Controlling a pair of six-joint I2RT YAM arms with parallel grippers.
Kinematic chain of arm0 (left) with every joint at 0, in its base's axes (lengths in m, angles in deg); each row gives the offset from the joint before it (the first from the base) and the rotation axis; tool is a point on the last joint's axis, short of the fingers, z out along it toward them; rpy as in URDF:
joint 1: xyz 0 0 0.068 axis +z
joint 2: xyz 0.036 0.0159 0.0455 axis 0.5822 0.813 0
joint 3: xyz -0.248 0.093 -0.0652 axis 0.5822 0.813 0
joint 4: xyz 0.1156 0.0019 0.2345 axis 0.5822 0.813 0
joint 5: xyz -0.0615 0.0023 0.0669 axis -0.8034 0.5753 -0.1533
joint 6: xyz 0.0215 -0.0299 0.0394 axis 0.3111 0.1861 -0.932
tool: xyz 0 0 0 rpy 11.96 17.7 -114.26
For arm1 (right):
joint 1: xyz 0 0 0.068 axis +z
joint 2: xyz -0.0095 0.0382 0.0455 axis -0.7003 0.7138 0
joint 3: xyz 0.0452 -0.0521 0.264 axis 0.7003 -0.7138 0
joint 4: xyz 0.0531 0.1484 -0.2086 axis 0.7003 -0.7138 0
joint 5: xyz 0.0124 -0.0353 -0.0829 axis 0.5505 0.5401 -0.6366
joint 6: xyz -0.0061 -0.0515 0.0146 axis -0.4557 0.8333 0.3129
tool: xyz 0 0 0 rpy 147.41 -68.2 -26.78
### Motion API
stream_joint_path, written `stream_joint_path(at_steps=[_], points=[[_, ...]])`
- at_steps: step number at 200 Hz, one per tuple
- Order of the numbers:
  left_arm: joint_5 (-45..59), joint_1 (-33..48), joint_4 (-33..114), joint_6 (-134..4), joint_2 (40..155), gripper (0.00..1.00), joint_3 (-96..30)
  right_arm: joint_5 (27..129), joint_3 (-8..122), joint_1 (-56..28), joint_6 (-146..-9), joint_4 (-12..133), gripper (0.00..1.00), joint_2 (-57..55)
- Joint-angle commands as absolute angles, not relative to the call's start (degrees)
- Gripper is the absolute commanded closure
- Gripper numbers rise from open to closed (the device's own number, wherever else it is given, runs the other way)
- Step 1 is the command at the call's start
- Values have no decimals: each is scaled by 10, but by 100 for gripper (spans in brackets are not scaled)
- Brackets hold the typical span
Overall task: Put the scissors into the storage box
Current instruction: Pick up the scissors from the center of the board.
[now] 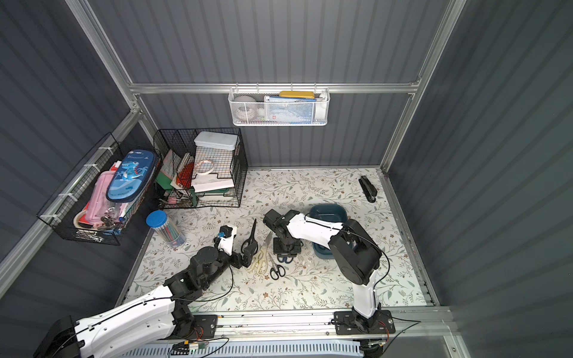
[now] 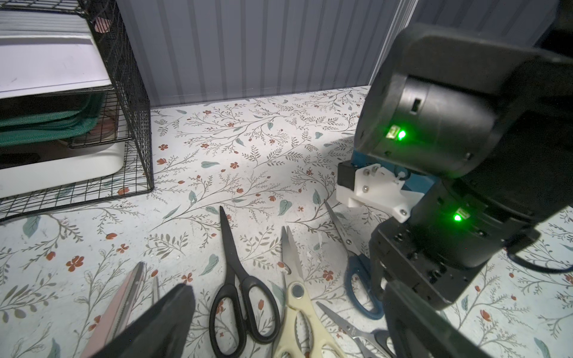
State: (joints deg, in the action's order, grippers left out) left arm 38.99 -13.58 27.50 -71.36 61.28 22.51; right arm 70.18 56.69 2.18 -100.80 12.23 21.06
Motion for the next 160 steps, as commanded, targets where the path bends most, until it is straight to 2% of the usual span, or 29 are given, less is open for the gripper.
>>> stream_joint_path(at_steps=[1, 43, 80, 95, 126, 160], points=[[396, -137, 269, -721, 616, 1, 217, 705, 564, 27, -1015, 120, 69, 230], [397, -138, 269, -721, 624, 1, 214, 676, 595, 27, -1004, 100, 69, 281], [400, -138, 270, -720, 629, 1, 212, 648, 610, 22, -990, 85, 73, 309], [402, -137, 269, -719, 629, 1, 212, 635, 614, 16, -986, 79, 79, 316], [400, -138, 268, -718, 632, 1, 212, 625, 598, -6, -972, 91, 100, 322], [396, -137, 269, -721, 643, 1, 208, 634, 585, -10, -947, 115, 100, 299]])
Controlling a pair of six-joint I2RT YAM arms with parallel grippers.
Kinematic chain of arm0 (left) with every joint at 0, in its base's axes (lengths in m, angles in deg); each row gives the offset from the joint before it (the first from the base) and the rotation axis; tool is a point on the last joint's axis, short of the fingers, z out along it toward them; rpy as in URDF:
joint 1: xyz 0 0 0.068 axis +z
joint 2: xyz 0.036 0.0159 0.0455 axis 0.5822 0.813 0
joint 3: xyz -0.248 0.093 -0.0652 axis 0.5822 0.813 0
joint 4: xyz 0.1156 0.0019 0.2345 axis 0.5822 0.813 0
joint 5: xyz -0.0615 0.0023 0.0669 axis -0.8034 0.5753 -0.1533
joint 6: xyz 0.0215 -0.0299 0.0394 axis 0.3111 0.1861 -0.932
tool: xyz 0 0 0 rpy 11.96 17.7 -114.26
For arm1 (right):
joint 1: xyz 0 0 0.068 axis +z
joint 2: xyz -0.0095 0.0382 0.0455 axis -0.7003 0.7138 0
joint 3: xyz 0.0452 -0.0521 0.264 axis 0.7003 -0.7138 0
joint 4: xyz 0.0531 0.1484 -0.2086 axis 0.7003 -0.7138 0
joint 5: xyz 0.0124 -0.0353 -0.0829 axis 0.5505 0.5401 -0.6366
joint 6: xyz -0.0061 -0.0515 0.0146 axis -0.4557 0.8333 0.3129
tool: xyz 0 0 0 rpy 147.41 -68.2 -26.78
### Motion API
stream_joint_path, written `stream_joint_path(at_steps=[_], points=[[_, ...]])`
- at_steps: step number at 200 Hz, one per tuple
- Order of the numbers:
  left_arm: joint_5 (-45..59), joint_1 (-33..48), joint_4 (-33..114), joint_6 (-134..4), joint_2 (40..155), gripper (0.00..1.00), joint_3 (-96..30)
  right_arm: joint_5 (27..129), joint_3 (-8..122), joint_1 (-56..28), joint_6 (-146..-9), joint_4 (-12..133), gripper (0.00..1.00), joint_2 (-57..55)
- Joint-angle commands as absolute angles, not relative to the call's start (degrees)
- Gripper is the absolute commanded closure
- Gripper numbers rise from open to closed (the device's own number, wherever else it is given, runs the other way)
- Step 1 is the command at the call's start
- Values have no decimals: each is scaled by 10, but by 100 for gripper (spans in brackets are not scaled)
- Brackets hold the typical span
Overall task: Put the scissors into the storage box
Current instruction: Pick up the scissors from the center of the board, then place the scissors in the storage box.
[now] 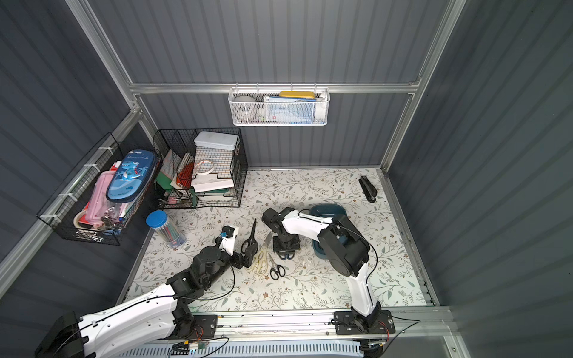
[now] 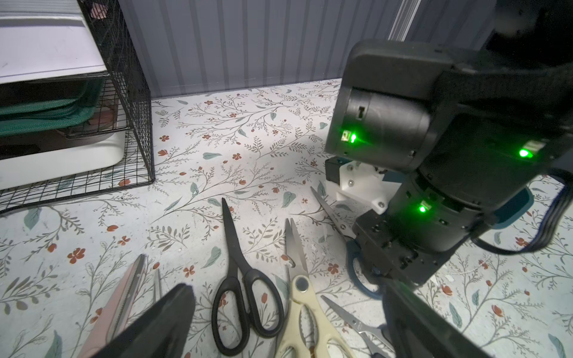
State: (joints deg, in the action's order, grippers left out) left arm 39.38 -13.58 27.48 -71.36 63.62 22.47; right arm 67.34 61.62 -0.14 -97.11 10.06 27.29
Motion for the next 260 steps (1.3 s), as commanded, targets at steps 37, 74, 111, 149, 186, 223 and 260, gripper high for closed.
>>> stream_joint_path(at_steps=[37, 74, 111, 149, 186, 223, 260], points=[[395, -137, 272, -718, 643, 0, 205, 628, 566, -9, -908, 164, 100, 199], [405, -138, 275, -711, 623, 1, 205, 592, 547, -24, -861, 183, 100, 82], [357, -139, 262, -733, 691, 1, 120, 621, 510, -123, -817, 157, 100, -12], [287, -162, 225, -759, 814, 1, 30, 654, 445, -254, -770, 124, 100, -45], [259, -183, 132, -731, 872, 1, 39, 627, 397, -298, -726, 137, 100, -39], [268, -184, 111, -708, 858, 1, 60, 593, 435, -309, -723, 109, 100, 49], [312, -184, 124, -697, 798, 1, 104, 567, 462, -314, -724, 110, 100, 110]])
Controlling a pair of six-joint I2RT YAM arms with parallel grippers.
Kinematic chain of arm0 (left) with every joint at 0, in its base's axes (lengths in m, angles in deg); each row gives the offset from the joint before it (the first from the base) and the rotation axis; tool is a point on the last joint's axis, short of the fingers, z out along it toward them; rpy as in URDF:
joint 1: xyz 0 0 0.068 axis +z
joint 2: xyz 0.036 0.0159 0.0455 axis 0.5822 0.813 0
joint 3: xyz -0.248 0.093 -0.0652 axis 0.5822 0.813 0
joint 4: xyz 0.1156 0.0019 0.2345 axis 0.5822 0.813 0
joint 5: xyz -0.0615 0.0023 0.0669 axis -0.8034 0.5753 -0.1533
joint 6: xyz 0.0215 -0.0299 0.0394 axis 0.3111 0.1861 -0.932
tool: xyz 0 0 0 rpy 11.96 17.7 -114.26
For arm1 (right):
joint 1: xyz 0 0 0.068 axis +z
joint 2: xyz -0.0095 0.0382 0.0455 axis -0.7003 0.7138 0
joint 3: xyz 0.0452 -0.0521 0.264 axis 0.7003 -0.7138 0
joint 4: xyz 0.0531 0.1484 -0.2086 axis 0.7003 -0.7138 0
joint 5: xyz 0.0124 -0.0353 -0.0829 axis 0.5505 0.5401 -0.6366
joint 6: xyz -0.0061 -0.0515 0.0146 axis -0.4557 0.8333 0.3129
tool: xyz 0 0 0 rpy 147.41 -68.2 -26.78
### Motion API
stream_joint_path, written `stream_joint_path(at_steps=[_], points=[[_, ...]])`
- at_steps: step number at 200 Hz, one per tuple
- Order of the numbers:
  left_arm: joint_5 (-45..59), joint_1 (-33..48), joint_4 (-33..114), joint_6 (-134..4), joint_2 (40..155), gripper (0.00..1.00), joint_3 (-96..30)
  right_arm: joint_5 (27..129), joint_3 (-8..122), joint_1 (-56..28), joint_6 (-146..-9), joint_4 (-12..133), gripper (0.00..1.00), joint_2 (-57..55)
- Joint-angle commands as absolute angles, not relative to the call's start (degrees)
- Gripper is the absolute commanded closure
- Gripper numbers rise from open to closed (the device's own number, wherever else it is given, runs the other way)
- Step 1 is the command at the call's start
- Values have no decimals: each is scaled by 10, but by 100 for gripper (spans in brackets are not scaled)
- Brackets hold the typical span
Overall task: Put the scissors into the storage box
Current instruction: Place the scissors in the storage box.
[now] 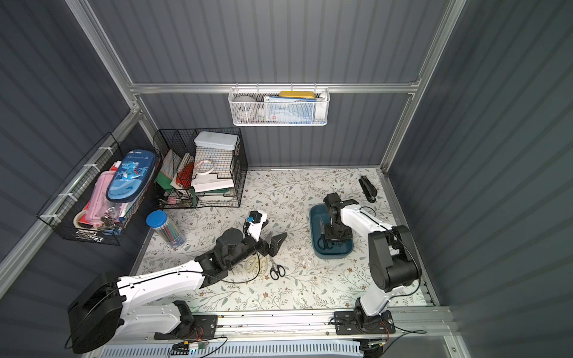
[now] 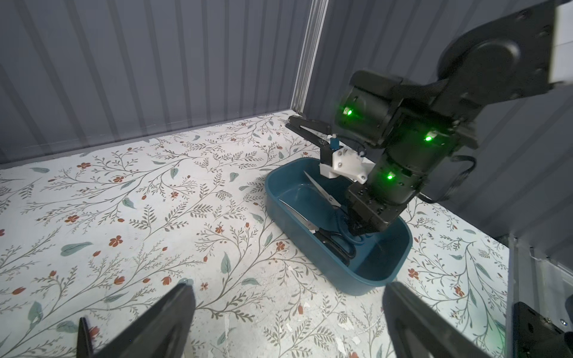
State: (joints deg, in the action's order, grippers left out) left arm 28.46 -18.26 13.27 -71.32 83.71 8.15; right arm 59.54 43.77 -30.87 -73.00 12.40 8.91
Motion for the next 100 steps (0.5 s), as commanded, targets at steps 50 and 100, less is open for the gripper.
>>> stream_joint_path(at_steps=[50, 100], points=[[382, -183, 163, -714, 674, 1, 173, 553, 482, -314, -727, 123, 95, 140], [447, -183, 267, -719, 618, 1, 167, 544, 504, -314, -734, 111, 83, 139]])
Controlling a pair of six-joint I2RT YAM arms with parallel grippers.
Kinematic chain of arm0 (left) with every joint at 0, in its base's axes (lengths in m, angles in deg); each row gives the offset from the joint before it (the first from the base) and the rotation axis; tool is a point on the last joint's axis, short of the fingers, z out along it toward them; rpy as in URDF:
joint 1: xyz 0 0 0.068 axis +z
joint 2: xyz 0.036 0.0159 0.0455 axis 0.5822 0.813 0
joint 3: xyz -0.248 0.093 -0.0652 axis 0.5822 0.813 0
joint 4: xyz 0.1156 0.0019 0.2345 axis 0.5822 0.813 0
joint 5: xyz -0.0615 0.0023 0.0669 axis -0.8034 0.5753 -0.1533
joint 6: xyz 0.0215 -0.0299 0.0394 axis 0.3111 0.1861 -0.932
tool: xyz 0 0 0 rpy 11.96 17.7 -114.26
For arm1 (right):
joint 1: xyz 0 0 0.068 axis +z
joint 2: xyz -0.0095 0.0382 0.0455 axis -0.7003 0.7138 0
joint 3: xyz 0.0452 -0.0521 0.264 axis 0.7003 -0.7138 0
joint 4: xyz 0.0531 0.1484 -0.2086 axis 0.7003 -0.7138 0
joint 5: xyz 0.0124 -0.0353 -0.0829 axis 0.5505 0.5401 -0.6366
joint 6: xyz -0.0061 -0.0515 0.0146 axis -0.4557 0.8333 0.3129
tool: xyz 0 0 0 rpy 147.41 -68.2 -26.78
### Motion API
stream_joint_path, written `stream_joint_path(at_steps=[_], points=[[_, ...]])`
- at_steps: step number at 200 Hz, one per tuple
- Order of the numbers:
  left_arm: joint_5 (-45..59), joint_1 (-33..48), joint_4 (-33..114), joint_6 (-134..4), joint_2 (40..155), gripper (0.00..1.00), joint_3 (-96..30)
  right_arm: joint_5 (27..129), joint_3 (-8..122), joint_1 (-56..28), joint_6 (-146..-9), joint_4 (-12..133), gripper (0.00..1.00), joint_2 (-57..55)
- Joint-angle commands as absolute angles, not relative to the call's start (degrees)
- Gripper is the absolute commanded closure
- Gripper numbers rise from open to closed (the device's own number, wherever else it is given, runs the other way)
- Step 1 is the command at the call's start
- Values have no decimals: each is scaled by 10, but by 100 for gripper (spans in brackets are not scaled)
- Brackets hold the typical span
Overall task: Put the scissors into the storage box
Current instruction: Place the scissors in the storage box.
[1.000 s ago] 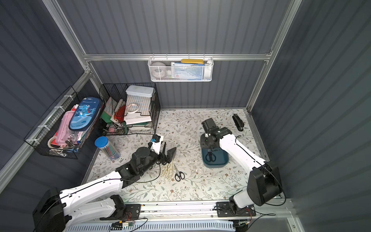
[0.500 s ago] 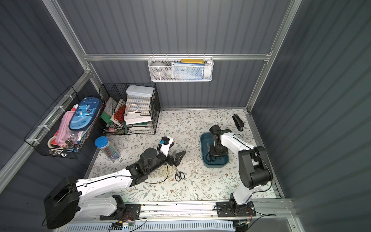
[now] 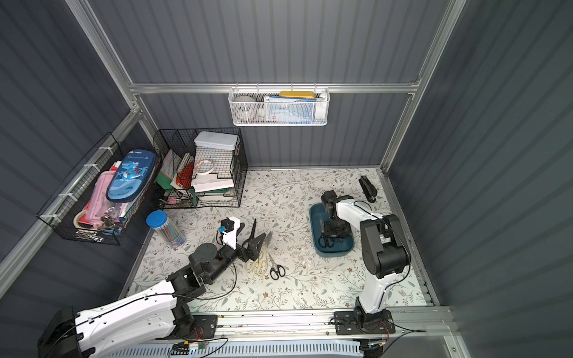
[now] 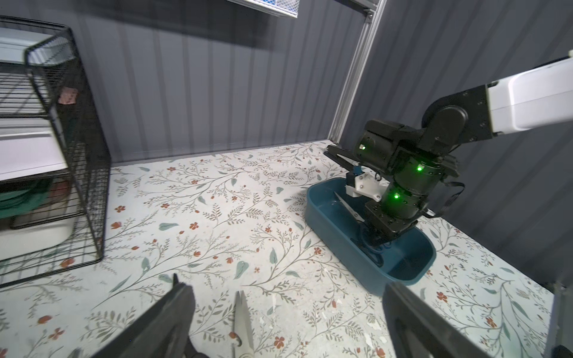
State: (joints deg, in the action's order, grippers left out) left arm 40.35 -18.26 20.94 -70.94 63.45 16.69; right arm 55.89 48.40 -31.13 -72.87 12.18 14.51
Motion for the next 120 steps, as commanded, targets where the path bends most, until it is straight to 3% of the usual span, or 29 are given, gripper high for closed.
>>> stream_joint_path(at_steps=[1, 72, 100, 120], points=[[448, -183, 267, -719, 618, 1, 168, 545, 504, -314, -734, 110, 83, 138], [485, -181, 306, -728, 593, 0, 171, 584, 512, -301, -744, 88, 63, 81], [501, -177, 326, -725, 580, 1, 171, 588, 520, -278, -748, 71, 63, 54], [492, -162, 308, -719, 565, 1, 196, 610, 514, -211, -751, 97, 62, 19]])
